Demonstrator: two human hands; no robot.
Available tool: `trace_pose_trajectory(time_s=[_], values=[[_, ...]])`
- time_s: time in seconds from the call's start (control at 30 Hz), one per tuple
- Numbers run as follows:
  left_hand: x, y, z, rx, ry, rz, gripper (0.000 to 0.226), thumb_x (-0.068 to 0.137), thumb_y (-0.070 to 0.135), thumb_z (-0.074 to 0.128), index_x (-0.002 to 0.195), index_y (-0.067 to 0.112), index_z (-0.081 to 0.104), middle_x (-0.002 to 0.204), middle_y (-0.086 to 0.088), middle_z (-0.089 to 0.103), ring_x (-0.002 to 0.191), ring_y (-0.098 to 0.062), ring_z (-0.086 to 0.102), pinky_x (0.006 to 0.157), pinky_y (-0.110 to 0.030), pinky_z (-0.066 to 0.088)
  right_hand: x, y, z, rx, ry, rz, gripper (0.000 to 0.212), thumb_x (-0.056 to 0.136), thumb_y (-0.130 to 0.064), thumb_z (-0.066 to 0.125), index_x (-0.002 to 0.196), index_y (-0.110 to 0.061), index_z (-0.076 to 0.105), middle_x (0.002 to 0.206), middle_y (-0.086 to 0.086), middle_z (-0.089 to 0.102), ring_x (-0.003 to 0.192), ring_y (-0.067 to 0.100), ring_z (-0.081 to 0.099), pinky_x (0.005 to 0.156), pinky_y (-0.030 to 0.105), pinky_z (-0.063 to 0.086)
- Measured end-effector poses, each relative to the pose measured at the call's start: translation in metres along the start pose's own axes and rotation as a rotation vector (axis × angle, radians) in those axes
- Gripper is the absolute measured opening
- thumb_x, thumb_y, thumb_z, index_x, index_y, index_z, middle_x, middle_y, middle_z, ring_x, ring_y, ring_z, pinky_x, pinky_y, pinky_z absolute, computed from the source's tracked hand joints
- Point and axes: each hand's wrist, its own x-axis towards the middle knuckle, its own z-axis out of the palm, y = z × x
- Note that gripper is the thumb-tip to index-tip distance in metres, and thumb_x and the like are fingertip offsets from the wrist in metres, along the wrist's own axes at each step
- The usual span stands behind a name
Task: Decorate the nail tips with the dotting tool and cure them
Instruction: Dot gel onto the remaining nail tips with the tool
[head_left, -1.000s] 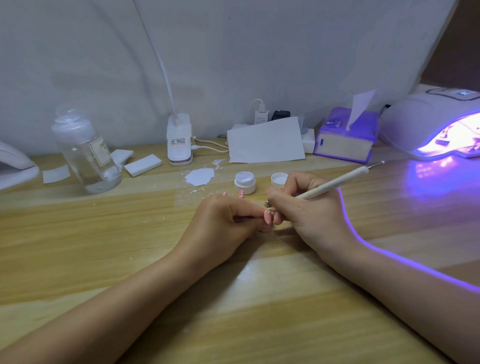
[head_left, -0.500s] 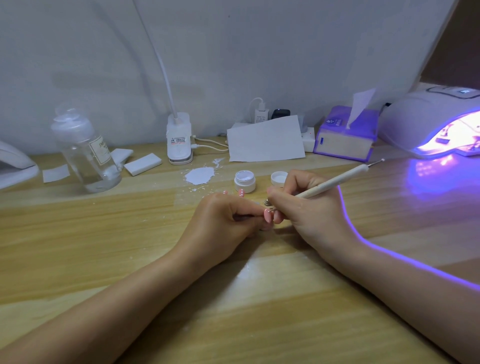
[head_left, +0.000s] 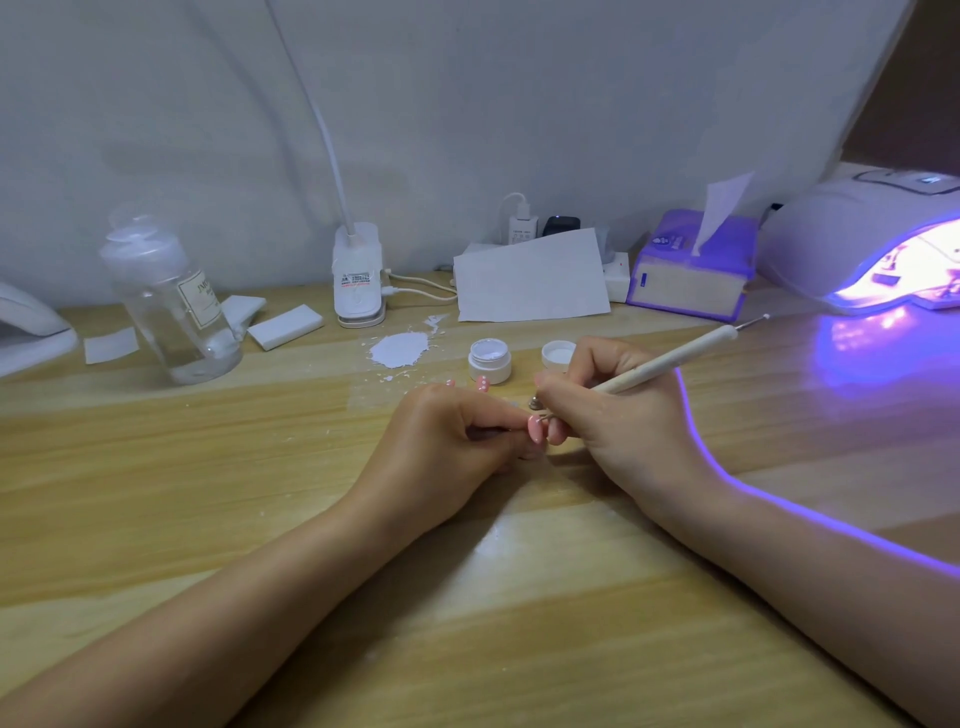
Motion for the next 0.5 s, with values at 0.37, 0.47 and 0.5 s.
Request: trace_pose_trajectory(time_s=[0.37, 0.47, 0.5], values=[[0.0002, 0.0011, -0.0004, -0.011, 0.004, -0.025, 0.026, 0.075, 0.006, 0.072, 0.083, 0.03, 0.07, 0.066, 0.028, 0.065, 0.054, 0.017, 0.049, 0.067, -0.008, 0.041, 0.0004, 0.0, 0.0003, 0.006, 0.015, 0.008, 0.036, 0.078, 0.01, 0.056, 0.051, -0.007, 0.038, 0.036, 0.002, 0.049, 0.037, 0.008, 0.055, 0.043, 0.012, 0.042], [-0.0001, 0.0004, -0.0005, -0.022, -0.003, -0.022, 0.024, 0.075, 0.006, 0.072, 0.083, 0.029, 0.071, 0.074, 0.023, 0.065, 0.055, 0.018, 0.05, 0.066, -0.006, 0.041, 0.0, -0.0003, 0.0006, 0.004, 0.013, 0.011, 0.037, 0.078, 0.01, 0.055, 0.051, -0.007, 0.037, 0.036, 0.002, 0.049, 0.037, 0.009, 0.054, 0.042, 0.012, 0.042], [-0.0002, 0.0003, -0.0006, -0.024, -0.008, -0.023, 0.022, 0.075, 0.005, 0.072, 0.083, 0.026, 0.072, 0.074, 0.023, 0.065, 0.055, 0.018, 0.049, 0.067, -0.005, 0.041, 0.0001, -0.0003, 0.0006, 0.007, 0.015, 0.012, 0.037, 0.078, 0.011, 0.055, 0.051, -0.007, 0.037, 0.036, 0.003, 0.048, 0.037, 0.009, 0.054, 0.042, 0.012, 0.041]])
